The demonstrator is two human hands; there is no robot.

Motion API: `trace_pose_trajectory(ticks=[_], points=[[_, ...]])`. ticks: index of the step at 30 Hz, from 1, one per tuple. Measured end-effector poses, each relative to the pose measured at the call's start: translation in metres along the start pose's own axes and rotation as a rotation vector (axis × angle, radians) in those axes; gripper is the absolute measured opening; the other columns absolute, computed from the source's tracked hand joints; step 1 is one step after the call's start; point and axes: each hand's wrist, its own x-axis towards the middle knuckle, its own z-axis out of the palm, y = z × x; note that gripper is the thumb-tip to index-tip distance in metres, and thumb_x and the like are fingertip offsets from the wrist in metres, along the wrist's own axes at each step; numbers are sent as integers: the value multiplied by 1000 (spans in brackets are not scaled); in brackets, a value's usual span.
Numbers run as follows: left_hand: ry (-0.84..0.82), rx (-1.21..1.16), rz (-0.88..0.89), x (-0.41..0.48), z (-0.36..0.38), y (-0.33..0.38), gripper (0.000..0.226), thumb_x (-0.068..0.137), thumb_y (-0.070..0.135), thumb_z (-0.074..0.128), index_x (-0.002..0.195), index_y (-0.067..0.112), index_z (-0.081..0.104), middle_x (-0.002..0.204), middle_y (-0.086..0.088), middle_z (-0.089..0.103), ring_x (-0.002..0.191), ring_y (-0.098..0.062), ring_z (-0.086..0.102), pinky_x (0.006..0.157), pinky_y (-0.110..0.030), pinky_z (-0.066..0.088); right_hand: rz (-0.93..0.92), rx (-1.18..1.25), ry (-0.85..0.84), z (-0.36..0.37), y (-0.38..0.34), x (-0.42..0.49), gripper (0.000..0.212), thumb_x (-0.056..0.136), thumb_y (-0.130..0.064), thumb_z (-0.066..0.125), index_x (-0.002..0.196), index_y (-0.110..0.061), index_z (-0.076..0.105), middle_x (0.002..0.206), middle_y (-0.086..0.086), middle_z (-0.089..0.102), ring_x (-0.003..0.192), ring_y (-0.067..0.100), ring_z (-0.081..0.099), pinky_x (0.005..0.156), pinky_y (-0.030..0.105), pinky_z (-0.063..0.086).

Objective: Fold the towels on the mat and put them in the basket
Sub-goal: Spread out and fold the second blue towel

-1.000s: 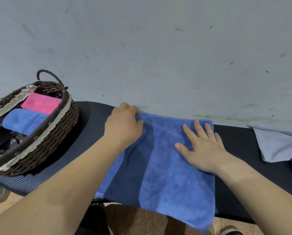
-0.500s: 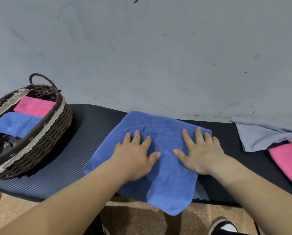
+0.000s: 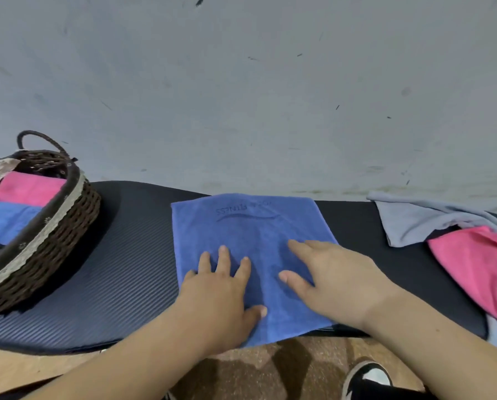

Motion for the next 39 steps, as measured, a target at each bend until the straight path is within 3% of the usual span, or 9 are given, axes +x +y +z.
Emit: trace_pose_trajectory(ticks=[2,5,16,21,24,28,32,35,39], points=[[-34,6,-24,-3,9,4,90,95,76,24,161,29,-15,169,-14,-18,155,-44,-7,123,-56,18,-123,61,-85,16,7,8,78,96,-73,30,163,-39,7,172,-8,6,159,14,2,126,36,20],[25,-5,-1,7,19,-7,87,91,80,9,159,33,-19,168,-11,-22,155,-42,-14,124,-58,11,-120,28,-219,38,14,19,95,82,-84,13,159,-39,-19,164,-6,-34,152,17,-33,128,40,-8],[261,-135,228,31,38,-54,86,88,84,10,162,40,2,170,2,-15,156,-26,-17,127,-47,-5,-46,10,-78,71,9,18,80,96,-75,10,154,-38,-31,156,-5,-47,141,18,-48,123,44,-22],[563,-134,366,-9,47,-55,55,88,71,51,109,23,66,138,0,58,124,-21,59,94,-37,56,29,12,-57,82,-2,0,81,94,-74,5,154,-33,-32,158,1,-46,144,24,-45,124,47,-18],[523,-109,403,-33,55,-58,46,76,66,65,91,23,57,124,4,61,111,-16,62,75,-29,57,45,54,-69,85,-6,-11,82,95,-73,8,155,-31,-30,159,3,-45,145,25,-43,124,47,-18],[509,-96,409,-42,66,-63,25,83,27,74,102,19,61,138,-1,59,131,-21,57,98,-35,56,-89,156,-15,76,-6,-24,84,97,-73,22,161,-33,-15,164,-4,-36,150,17,-36,126,42,-13],[492,-295,369,-47,57,-69,20,98,40,50,101,24,62,128,6,64,120,-16,60,94,-37,54,-303,57,135,76,-2,-39,91,88,-78,51,162,-37,17,171,-6,-5,159,17,-4,128,38,11],[506,-441,262,-53,47,-75,9,99,42,53,100,33,55,96,10,67,87,-11,63,77,-38,53,-335,-46,350,83,8,-39,70,76,-55,79,137,-25,62,146,5,55,131,29,58,98,39,54],[561,-499,154,-50,29,-88,6,99,37,59,100,35,53,75,11,64,64,-9,58,62,-38,51,-325,10,509,77,30,-36,28,84,-21,79,111,-22,74,99,-2,59,83,25,62,61,36,53]])
